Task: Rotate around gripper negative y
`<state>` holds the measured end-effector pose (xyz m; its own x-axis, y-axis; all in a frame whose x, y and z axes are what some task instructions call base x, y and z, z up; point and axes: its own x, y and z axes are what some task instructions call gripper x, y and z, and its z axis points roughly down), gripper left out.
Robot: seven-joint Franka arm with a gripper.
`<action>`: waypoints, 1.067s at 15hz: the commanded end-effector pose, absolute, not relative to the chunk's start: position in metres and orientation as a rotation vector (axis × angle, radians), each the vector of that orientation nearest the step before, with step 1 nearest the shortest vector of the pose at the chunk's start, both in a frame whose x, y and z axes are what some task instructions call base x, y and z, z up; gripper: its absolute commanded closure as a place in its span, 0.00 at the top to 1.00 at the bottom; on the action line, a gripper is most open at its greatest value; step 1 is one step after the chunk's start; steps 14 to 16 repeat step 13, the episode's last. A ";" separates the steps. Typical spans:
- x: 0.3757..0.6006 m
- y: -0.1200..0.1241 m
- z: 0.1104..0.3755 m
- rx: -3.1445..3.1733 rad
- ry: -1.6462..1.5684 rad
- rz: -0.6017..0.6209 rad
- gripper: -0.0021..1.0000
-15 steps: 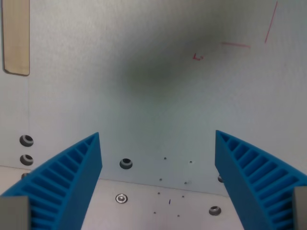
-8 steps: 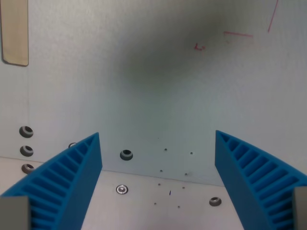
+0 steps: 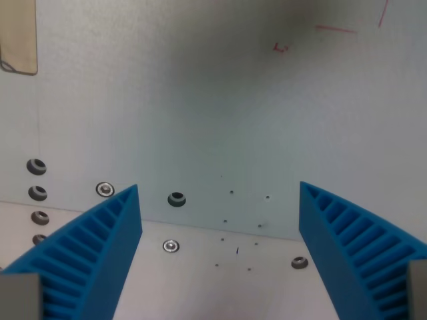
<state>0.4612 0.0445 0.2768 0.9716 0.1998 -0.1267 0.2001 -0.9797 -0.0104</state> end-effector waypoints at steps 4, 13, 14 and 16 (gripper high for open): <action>0.470 0.045 0.282 3.030 0.305 -0.585 1.00; 0.470 0.045 0.282 2.985 0.300 -0.741 1.00; 0.470 0.045 0.282 2.985 0.300 -0.741 1.00; 0.470 0.045 0.282 2.985 0.300 -0.741 1.00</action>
